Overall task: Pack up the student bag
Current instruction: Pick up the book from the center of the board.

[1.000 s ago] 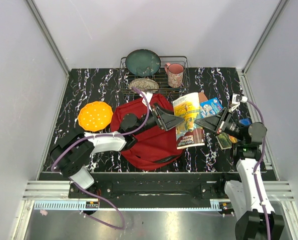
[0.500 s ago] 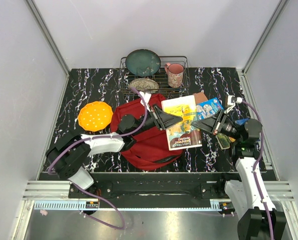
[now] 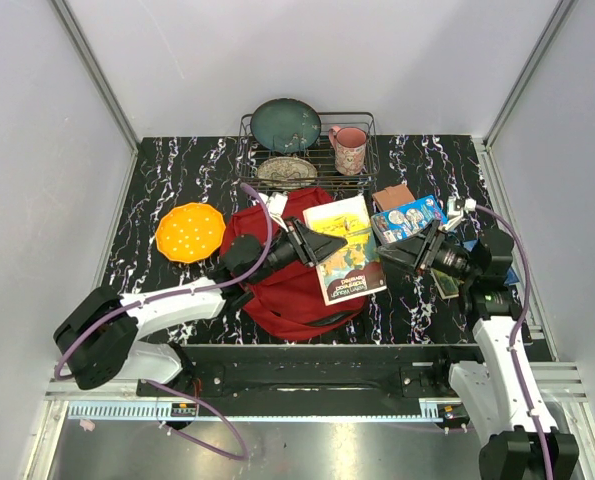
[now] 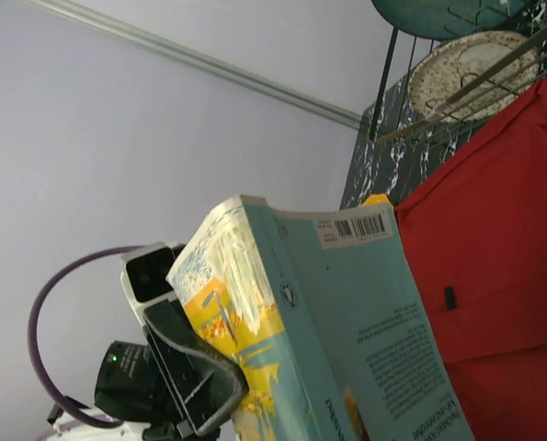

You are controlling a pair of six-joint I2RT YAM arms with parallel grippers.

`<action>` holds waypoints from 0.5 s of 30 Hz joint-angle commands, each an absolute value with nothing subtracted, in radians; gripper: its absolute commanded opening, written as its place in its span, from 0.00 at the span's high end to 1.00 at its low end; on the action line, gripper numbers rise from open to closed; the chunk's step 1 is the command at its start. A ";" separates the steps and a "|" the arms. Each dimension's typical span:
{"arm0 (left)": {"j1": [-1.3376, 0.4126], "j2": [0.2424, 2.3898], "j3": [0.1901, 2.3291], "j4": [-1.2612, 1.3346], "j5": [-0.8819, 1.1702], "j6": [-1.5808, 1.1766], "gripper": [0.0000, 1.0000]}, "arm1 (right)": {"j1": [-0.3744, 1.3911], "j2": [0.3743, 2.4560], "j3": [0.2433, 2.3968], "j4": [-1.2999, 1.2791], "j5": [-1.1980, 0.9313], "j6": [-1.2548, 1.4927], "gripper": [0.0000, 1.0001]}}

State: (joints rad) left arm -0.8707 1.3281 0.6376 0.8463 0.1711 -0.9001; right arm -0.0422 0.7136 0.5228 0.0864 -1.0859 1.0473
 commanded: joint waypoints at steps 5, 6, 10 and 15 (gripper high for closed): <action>-0.861 1.284 0.669 0.887 0.132 -0.861 1.00 | 0.044 0.703 0.597 -0.096 -0.979 0.844 0.30; -0.861 1.279 0.669 0.885 0.143 -0.859 1.00 | 0.046 0.704 0.606 -0.156 -0.944 0.812 0.29; -0.862 1.270 0.686 0.876 0.245 -0.838 1.00 | 0.048 0.744 0.637 -0.190 -0.963 0.700 0.25; -0.862 1.256 0.693 0.876 0.311 -0.815 1.00 | 0.066 0.790 0.641 -0.172 -0.999 0.638 0.21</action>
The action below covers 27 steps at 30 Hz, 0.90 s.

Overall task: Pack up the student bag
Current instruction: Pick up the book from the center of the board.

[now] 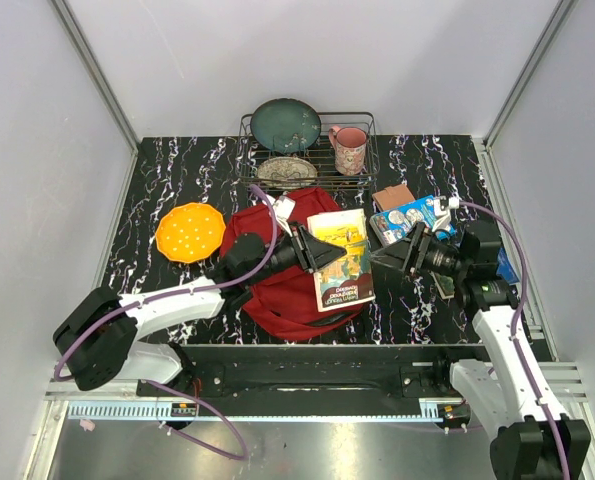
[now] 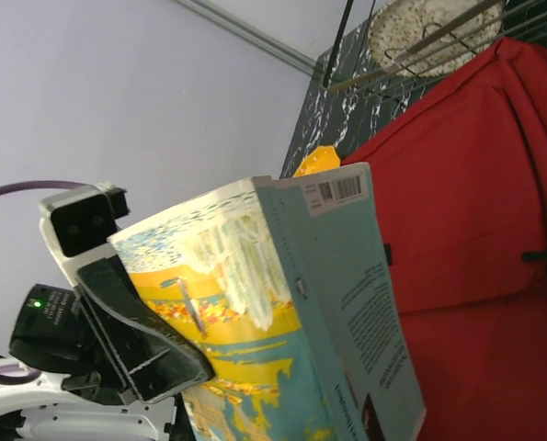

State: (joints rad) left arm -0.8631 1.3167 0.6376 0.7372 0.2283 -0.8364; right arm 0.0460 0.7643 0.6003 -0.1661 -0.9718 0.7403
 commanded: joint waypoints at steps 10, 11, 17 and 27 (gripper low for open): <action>-0.861 1.239 0.721 0.862 0.362 -0.787 1.00 | 0.164 0.828 0.584 -0.040 -1.046 0.621 0.06; -0.861 1.242 0.722 0.867 0.367 -0.788 1.00 | 0.173 0.833 0.583 -0.032 -1.040 0.620 0.06; -0.862 1.249 0.730 0.905 0.400 -0.808 1.00 | 0.242 0.873 0.552 0.089 -1.003 0.658 0.05; -0.862 1.233 0.721 0.855 0.357 -0.793 0.93 | 0.262 0.821 0.491 0.219 -0.999 0.749 0.74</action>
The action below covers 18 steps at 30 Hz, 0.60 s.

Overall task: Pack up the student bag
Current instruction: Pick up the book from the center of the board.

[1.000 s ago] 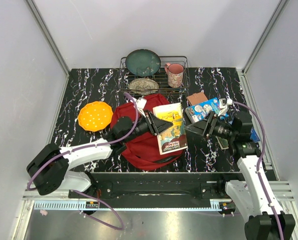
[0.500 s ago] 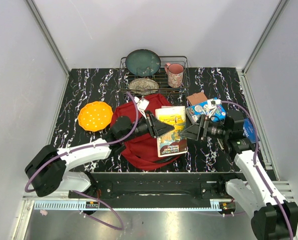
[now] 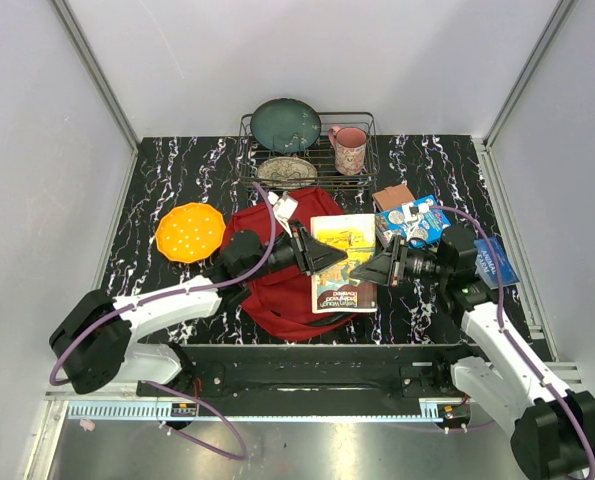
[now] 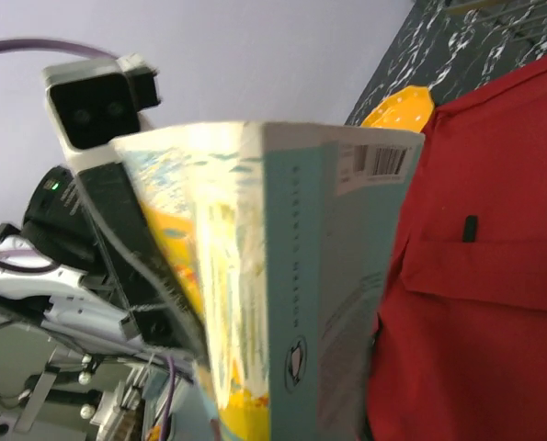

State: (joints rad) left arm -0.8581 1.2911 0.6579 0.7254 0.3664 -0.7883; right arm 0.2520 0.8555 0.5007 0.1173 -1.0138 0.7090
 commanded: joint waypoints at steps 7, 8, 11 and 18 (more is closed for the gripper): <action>-0.861 1.190 0.716 0.682 0.244 -0.736 0.10 | 0.262 0.781 0.515 0.094 -0.914 0.710 1.00; -0.861 1.178 0.713 0.639 0.209 -0.718 0.04 | 0.262 0.772 0.520 0.063 -0.878 0.707 1.00; -0.861 1.114 0.692 0.494 0.046 -0.684 0.01 | 0.262 0.727 0.531 0.055 -0.859 0.718 1.00; -0.854 1.071 0.655 0.482 -0.006 -0.686 0.01 | 0.262 0.739 0.508 0.292 -0.959 0.880 1.00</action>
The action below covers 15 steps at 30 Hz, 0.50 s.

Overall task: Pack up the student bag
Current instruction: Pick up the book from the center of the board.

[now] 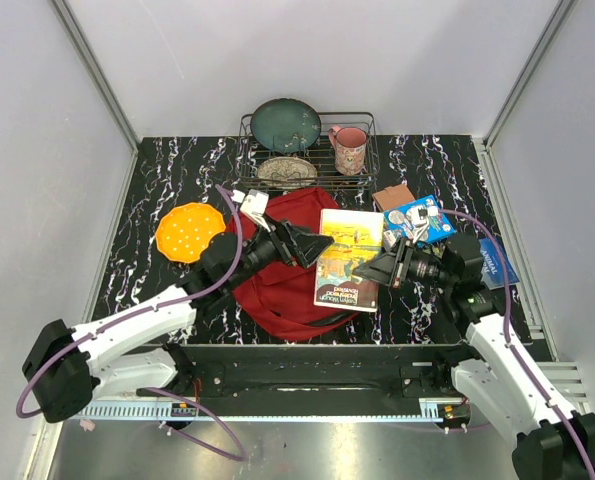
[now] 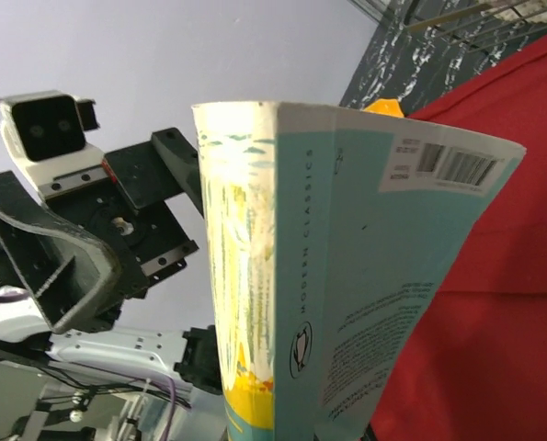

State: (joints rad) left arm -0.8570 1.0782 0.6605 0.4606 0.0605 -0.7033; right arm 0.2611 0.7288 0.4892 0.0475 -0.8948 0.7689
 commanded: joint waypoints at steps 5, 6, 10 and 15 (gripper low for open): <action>-0.854 1.115 0.647 0.563 0.055 -0.719 0.01 | 0.264 0.767 0.460 0.601 -1.008 1.092 1.00; -0.854 1.121 0.647 0.569 0.060 -0.722 0.01 | 0.264 0.765 0.459 0.615 -1.009 1.113 1.00; -0.851 1.160 0.652 0.613 0.077 -0.745 0.01 | 0.268 0.767 0.463 0.684 -1.045 1.156 1.00; -0.839 1.180 0.629 0.693 0.118 -0.787 0.01 | 0.270 0.769 0.451 0.801 -1.060 1.248 1.00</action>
State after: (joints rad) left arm -0.8547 1.1633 0.6506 0.5709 0.0681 -0.7528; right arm 0.2611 0.7826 0.4366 0.5251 -1.0138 1.1385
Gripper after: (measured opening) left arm 0.988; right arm 0.287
